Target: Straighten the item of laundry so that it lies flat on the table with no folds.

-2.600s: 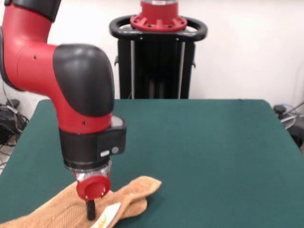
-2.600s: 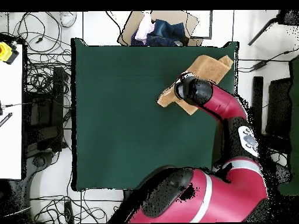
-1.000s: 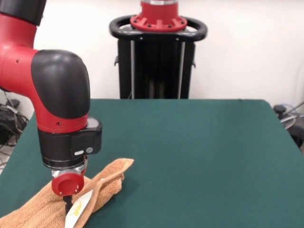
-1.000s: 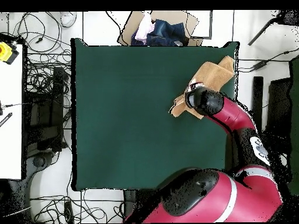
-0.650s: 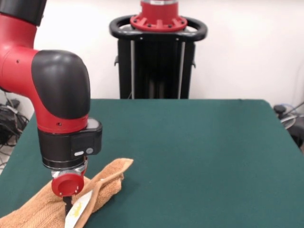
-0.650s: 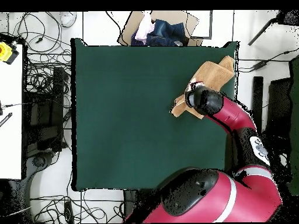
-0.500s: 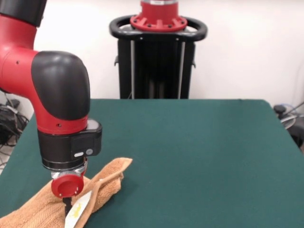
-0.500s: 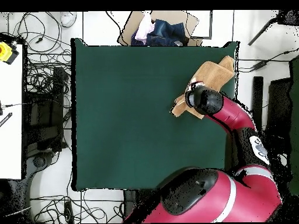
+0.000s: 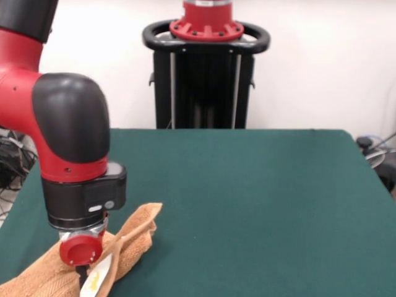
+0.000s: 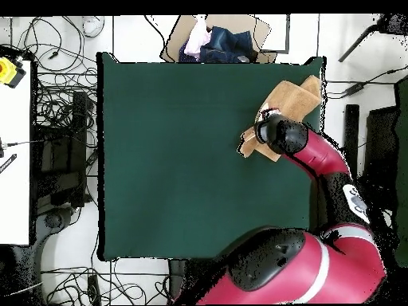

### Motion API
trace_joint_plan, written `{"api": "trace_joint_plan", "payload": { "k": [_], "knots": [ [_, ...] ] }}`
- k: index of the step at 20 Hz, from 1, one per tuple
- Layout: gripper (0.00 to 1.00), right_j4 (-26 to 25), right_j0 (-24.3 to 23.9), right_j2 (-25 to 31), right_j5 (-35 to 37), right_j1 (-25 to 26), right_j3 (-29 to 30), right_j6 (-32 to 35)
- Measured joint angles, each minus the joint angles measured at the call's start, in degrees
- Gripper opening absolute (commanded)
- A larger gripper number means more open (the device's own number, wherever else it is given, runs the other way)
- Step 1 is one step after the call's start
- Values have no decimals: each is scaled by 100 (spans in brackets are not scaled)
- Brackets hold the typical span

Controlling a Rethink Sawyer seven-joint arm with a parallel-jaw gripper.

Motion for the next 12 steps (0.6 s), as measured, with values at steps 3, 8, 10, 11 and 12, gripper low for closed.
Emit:
{"api": "trace_joint_plan", "payload": {
  "k": [3, 8, 10, 11, 12],
  "knots": [
    [100, -53, -363, 415, 466, 69, -175, -4],
    [100, -125, -752, 865, 1089, 205, -415, -5],
    [100, -130, -860, 996, 1310, 264, -514, -5],
    [100, -126, -920, 1067, 1472, 317, -604, -4],
    [100, -128, -930, 1082, 1519, 330, -631, -4]
  ]
}}
